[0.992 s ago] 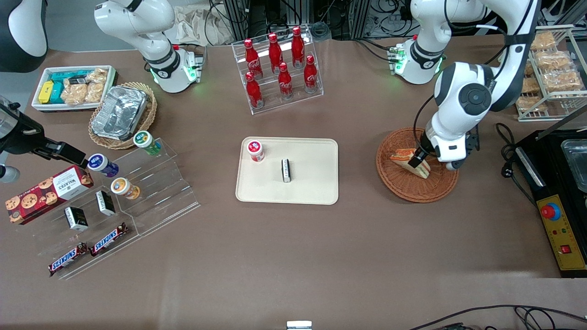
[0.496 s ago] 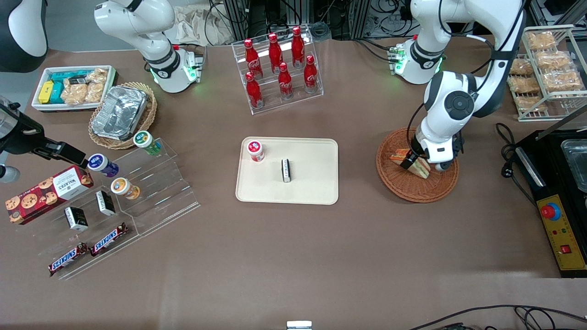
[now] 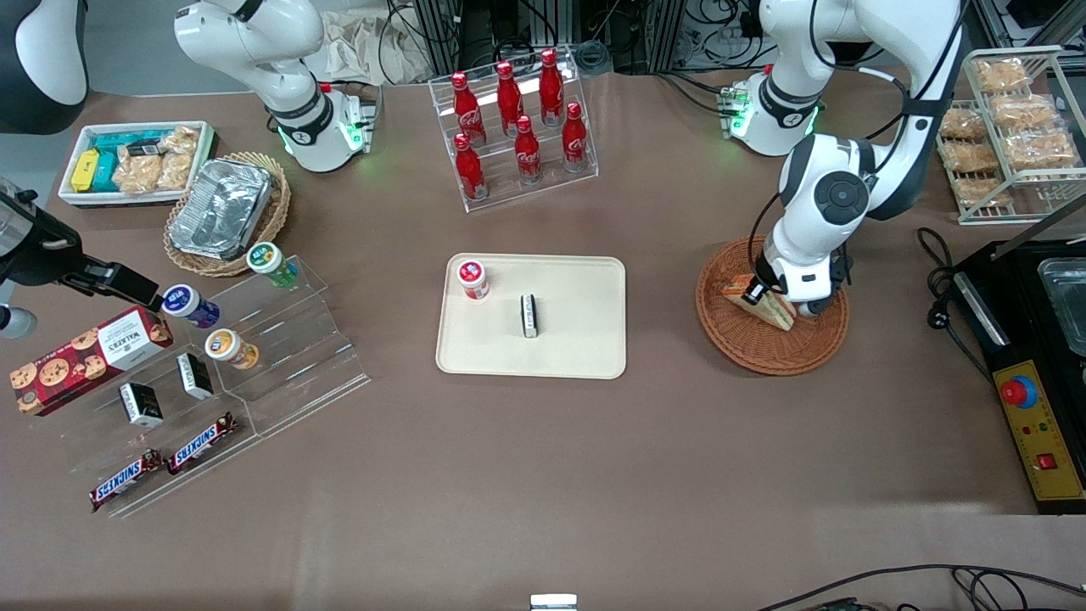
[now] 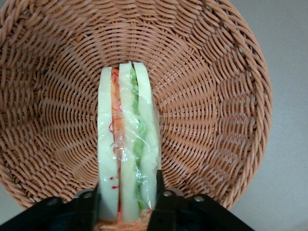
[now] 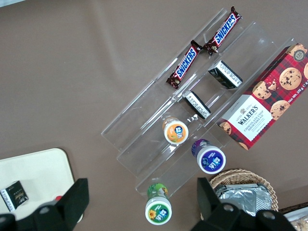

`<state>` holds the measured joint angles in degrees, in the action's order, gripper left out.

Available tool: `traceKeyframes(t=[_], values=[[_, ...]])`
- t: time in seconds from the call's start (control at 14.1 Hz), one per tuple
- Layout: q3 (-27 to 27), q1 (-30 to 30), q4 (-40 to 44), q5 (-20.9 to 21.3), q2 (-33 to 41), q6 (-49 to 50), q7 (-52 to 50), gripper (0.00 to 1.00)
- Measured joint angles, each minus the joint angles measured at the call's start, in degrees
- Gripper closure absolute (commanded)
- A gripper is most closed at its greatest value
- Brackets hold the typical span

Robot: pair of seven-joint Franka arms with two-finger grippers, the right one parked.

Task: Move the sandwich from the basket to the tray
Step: 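Lower the left gripper and close it on the sandwich, then lift the sandwich up out of the basket with the left gripper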

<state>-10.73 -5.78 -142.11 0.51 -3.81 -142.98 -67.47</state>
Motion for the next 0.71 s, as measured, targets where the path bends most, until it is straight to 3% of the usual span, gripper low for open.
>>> traceKeyframes(t=[0.43, 0.71], values=[[0.1, 0.0, 1.6, 0.3, 0.7, 2.2, -0.4, 1.00], [0.5, 0.1, 9.9, 2.0, 3.8, 18.8, -0.4, 1.00]])
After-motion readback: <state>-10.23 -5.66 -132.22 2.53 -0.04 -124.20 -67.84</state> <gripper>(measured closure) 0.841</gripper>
